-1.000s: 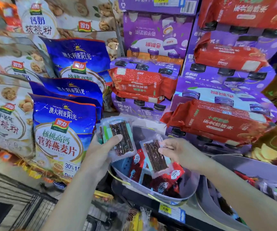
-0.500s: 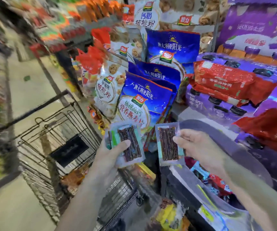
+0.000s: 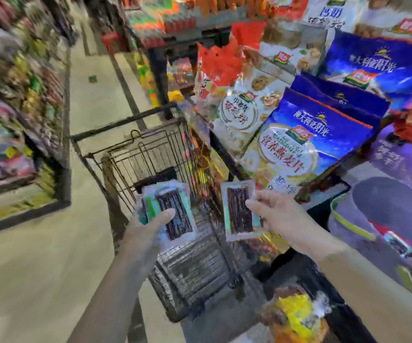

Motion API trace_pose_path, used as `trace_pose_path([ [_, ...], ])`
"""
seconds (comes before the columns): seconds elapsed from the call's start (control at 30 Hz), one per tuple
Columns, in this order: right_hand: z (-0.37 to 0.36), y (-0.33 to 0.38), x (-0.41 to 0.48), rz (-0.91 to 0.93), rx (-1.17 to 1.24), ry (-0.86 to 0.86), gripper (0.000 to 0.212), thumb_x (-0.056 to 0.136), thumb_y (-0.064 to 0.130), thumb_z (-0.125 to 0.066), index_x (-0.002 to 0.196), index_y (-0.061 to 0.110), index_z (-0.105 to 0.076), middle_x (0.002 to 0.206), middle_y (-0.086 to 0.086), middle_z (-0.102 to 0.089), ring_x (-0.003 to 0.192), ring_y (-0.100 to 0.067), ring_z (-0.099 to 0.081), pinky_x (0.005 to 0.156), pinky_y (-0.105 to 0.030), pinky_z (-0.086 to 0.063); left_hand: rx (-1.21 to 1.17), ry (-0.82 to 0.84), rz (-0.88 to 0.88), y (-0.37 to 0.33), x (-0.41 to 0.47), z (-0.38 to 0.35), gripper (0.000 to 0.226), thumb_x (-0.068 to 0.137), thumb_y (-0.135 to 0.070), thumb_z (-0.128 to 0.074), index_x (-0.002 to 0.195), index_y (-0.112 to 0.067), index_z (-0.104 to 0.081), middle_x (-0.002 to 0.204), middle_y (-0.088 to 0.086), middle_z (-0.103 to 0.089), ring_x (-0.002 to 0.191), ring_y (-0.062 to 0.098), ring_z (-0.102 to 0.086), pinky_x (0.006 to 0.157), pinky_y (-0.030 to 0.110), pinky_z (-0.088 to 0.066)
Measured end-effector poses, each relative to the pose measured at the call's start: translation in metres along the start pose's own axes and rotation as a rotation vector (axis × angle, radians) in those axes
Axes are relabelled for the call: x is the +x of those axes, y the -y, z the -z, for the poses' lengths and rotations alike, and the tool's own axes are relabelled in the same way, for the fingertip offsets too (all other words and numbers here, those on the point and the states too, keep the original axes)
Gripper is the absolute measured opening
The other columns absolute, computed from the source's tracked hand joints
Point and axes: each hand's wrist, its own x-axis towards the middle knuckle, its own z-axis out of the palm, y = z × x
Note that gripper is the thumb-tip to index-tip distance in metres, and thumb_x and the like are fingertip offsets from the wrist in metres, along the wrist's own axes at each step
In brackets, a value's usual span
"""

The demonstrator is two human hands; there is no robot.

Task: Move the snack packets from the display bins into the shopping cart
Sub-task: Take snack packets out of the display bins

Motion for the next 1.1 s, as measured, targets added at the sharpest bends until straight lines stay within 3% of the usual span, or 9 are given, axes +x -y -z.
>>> trace_pose_path([
  [0.1, -0.045, 0.003, 0.005, -0.046, 0.044, 0.053, 0.034, 0.105, 0.019, -0.06, 0.073, 0.023, -0.069, 0.092, -0.005, -0.076, 0.084, -0.013, -0.073, 0.066, -0.024, -0.055, 0.024, -0.003, -0.005, 0.007, -0.001, 0.045, 0.067, 0.074, -0.021, -0.083, 0.137, -0.028, -0.059, 0.12, 0.004, -0.078, 0.117, 0.036, -0.073, 0.097, 0.061, -0.058],
  [0.23, -0.083, -0.004, 0.013, -0.109, -0.001, 0.102, 0.028, 0.106, 0.02, -0.058, 0.078, 0.017, -0.058, 0.099, -0.011, -0.078, 0.096, -0.025, -0.076, 0.071, -0.031, -0.059, -0.04, -0.075, 0.079, 0.028, -0.001, 0.078, 0.073, 0.069, -0.017, -0.088, 0.136, -0.027, -0.059, 0.118, 0.006, -0.079, 0.106, 0.034, -0.077, 0.075, 0.053, -0.065],
  [0.47, -0.108, -0.053, 0.056, -0.232, -0.122, 0.142, 0.032, 0.103, 0.026, -0.063, 0.072, 0.022, -0.058, 0.1, -0.001, -0.075, 0.092, -0.027, -0.074, 0.089, -0.051, -0.06, 0.015, -0.152, 0.227, 0.084, 0.021, 0.089, 0.09, 0.049, -0.034, -0.105, 0.128, -0.037, -0.061, 0.11, -0.003, -0.081, 0.106, 0.029, -0.077, 0.101, 0.063, -0.055],
  [0.57, -0.114, -0.082, 0.081, -0.287, -0.165, 0.198, 0.034, 0.103, 0.029, -0.063, 0.07, 0.025, -0.058, 0.085, 0.007, -0.064, 0.067, -0.009, -0.06, 0.086, -0.047, -0.062, 0.013, -0.229, 0.301, 0.113, 0.043, 0.086, 0.108, 0.052, -0.037, -0.105, 0.146, -0.029, -0.052, 0.121, -0.002, -0.074, 0.11, 0.02, -0.071, 0.105, 0.051, -0.051],
  [0.63, -0.117, -0.102, 0.097, -0.332, -0.17, 0.243, 0.037, 0.105, 0.027, -0.061, 0.068, 0.029, -0.061, 0.076, 0.006, -0.061, 0.069, -0.012, -0.063, 0.09, -0.05, -0.061, 0.019, -0.278, 0.35, 0.134, 0.058, 0.083, 0.107, 0.066, -0.034, -0.099, 0.156, -0.028, -0.041, 0.132, -0.004, -0.066, 0.114, 0.017, -0.066, 0.109, 0.049, -0.047],
  [0.73, -0.121, -0.133, 0.123, -0.41, -0.172, 0.289, 0.023, 0.106, 0.022, -0.058, 0.088, 0.011, -0.065, 0.089, -0.02, -0.062, 0.087, -0.034, -0.068, 0.096, -0.057, -0.056, 0.003, -0.363, 0.433, 0.167, 0.082, 0.081, 0.107, 0.073, -0.031, -0.097, 0.157, -0.036, -0.033, 0.115, -0.017, -0.057, 0.101, 0.01, -0.061, 0.106, 0.047, -0.043],
  [0.8, -0.125, -0.158, 0.141, -0.446, -0.182, 0.306, 0.027, 0.106, 0.021, -0.057, 0.092, -0.002, -0.057, 0.091, -0.017, -0.061, 0.088, -0.03, -0.065, 0.096, -0.06, -0.053, -0.002, -0.415, 0.469, 0.19, 0.099, 0.084, 0.104, 0.073, -0.03, -0.098, 0.154, -0.038, -0.034, 0.106, -0.022, -0.055, 0.096, 0.006, -0.062, 0.102, 0.045, -0.047],
  [1.0, -0.143, -0.238, 0.185, -0.545, -0.282, 0.319, 0.026, 0.104, 0.024, -0.061, 0.078, 0.025, -0.062, 0.087, 0.004, -0.066, 0.091, -0.024, -0.064, 0.091, -0.051, -0.053, 0.035, -0.512, 0.576, 0.261, 0.138, 0.103, 0.095, 0.075, -0.024, -0.096, 0.152, -0.028, -0.04, 0.136, -0.002, -0.063, 0.115, 0.022, -0.068, 0.096, 0.041, -0.056],
  [1.1, -0.152, -0.279, 0.198, -0.543, -0.367, 0.356, 0.013, 0.103, 0.03, -0.061, 0.091, 0.03, -0.063, 0.11, 0.004, -0.071, 0.103, -0.017, -0.066, 0.084, -0.035, -0.049, 0.061, -0.531, 0.648, 0.295, 0.153, 0.113, 0.074, 0.076, -0.013, -0.094, 0.138, -0.024, -0.055, 0.125, 0.007, -0.072, 0.089, 0.022, -0.081, 0.071, 0.035, -0.065],
])
